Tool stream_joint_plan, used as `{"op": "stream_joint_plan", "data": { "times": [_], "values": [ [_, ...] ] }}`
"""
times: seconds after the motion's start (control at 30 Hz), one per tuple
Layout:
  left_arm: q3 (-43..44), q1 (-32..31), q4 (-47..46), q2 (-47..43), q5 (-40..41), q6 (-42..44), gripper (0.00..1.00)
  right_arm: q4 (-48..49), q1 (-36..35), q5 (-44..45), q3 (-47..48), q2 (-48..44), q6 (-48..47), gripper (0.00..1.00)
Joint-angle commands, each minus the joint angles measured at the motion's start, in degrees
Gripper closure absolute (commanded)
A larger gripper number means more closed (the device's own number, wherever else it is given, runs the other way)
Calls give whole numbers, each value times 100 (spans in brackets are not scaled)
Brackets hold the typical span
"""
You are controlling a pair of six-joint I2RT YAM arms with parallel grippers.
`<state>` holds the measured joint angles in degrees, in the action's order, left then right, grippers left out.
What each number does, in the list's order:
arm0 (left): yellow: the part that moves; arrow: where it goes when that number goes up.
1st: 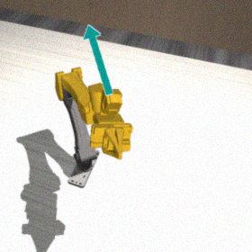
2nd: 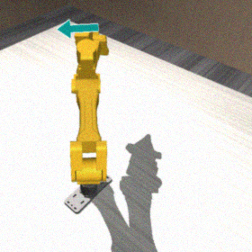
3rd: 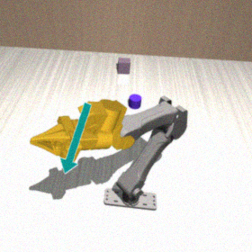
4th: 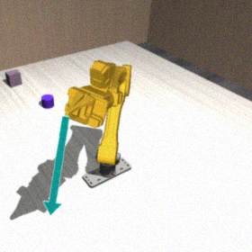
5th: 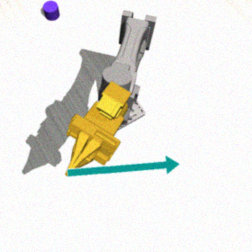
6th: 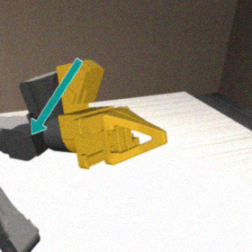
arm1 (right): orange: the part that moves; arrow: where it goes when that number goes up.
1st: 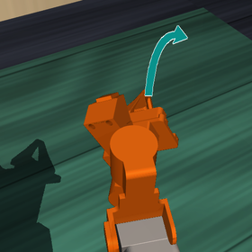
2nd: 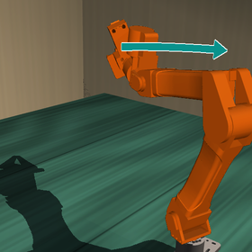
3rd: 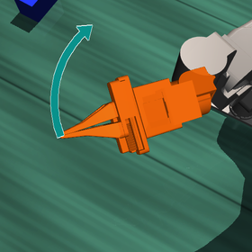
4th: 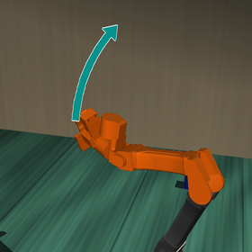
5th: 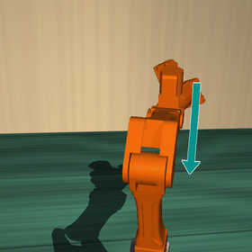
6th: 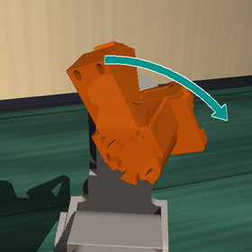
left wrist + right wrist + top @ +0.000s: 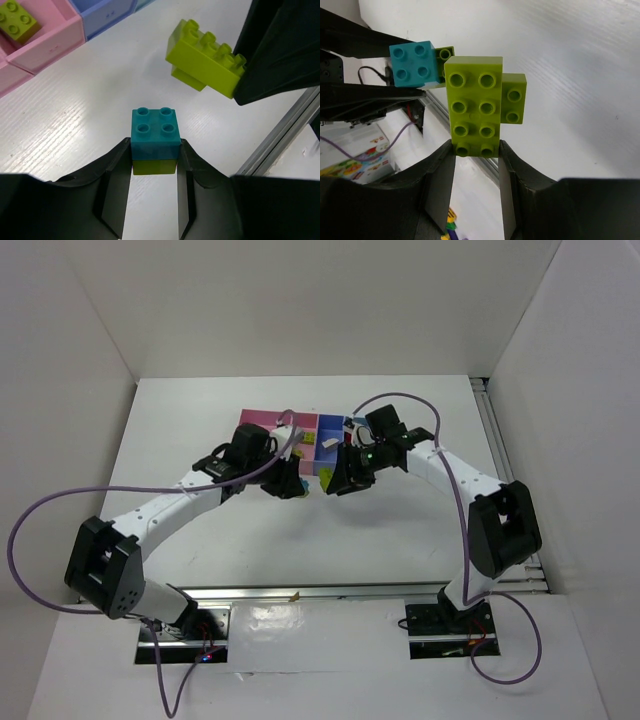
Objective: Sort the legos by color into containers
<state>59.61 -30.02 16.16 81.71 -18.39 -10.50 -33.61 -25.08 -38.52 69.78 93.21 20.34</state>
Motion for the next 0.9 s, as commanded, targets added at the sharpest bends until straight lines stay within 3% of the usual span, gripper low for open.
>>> {"op": "stream_joint_plan", "data": {
  "times": [0.0,0.1,0.33,0.63,0.67,0.87],
  "values": [
    [-11,146,-245,-50,-148,-224,100,-173,-120,380,343,-57,-135,72],
    [-125,452,-184,-50,-33,-486,100,-120,-172,442,343,-5,-83,72],
    [-195,928,299,178,142,-1164,100,-806,-901,2575,756,522,-74,72],
    [-468,928,493,731,749,-1578,99,-744,-1078,2701,581,769,84,72],
    [-468,928,493,784,749,-1578,89,-692,-1078,2701,581,821,84,72],
    [-416,928,599,1048,969,-1578,70,-744,-1139,3428,519,1006,207,72]
  ]
}}
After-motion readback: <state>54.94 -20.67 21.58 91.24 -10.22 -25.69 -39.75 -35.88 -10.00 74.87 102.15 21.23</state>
